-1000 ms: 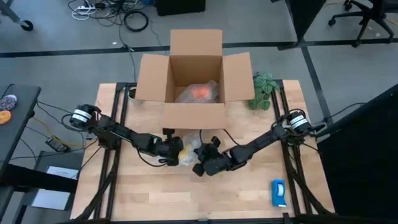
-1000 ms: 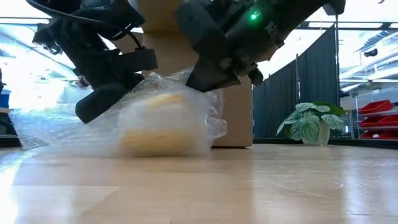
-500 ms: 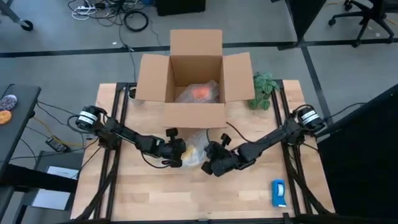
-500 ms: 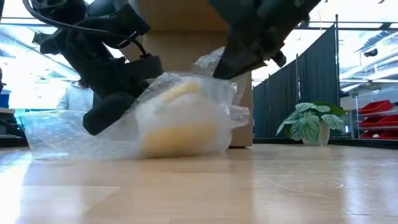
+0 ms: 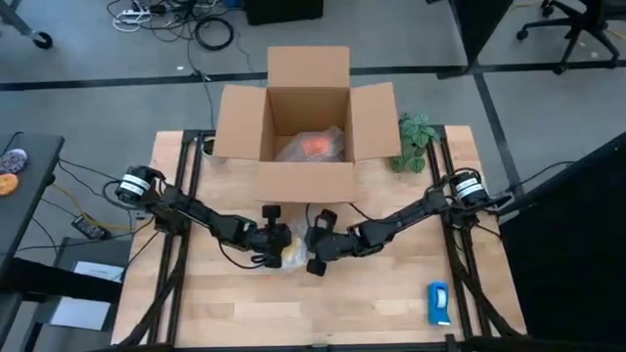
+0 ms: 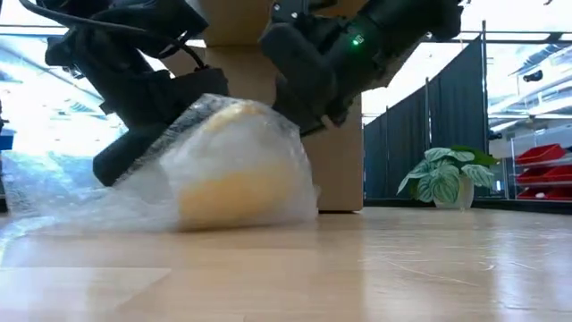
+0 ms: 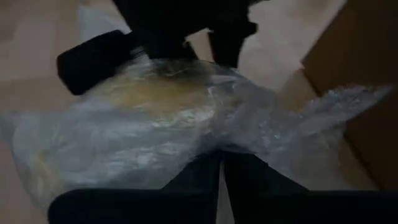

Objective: Wrap mug
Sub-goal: Wrap the yellow mug with the bubble wrap

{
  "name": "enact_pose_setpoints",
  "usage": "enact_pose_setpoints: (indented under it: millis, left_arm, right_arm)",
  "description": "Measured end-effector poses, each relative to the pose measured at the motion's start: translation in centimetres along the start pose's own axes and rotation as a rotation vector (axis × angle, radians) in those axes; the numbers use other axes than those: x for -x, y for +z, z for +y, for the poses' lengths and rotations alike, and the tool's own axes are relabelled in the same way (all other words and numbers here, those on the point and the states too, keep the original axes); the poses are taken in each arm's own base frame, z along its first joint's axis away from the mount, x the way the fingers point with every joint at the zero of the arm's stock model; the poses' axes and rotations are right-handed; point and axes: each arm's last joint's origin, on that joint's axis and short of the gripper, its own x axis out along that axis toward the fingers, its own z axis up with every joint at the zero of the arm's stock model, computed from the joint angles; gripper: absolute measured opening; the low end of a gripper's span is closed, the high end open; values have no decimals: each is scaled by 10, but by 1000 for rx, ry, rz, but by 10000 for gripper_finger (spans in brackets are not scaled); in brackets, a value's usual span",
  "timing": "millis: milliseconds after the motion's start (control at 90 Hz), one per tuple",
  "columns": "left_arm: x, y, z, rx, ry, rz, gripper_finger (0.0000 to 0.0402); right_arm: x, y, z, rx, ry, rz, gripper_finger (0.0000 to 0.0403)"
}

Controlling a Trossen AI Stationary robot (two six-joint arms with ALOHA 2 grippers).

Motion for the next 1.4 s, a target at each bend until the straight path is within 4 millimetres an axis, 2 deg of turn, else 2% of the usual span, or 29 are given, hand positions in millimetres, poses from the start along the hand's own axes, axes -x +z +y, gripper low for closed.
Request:
enact_pose_setpoints:
  millis: [156, 300, 467, 678, 944, 1067, 1189, 1256, 1400]
  left_arm:
    - [0, 2, 0, 10, 0, 3, 0]
    - [4, 2, 0, 5, 6, 8, 0]
    - [8, -1, 3, -8, 31, 31, 0]
    - [8, -3, 4, -14, 36, 47, 0]
    - [8, -3, 4, -16, 26, 51, 0]
    - [9, -3, 3, -20, 24, 49, 0]
    - [8, -3, 3, -20, 25, 45, 0]
    - [8, -2, 3, -18, 26, 37, 0]
    - [9, -1, 3, -23, 24, 28, 0]
  right_arm:
    - [4, 0, -6, -12, 67, 82, 37]
    - [22, 4, -6, -7, 104, 150, 75]
    - [48, 16, -10, -9, 114, 156, 108]
    - [77, 23, -19, -54, 128, 224, 112]
    - [93, 22, -15, -58, 112, 234, 111]
    - [83, 15, -17, -9, -14, 236, 108]
    - [60, 12, -22, 34, -92, 198, 87]
    - [42, 9, -22, 47, -65, 181, 68]
    - [1, 1, -13, 73, 117, 109, 18]
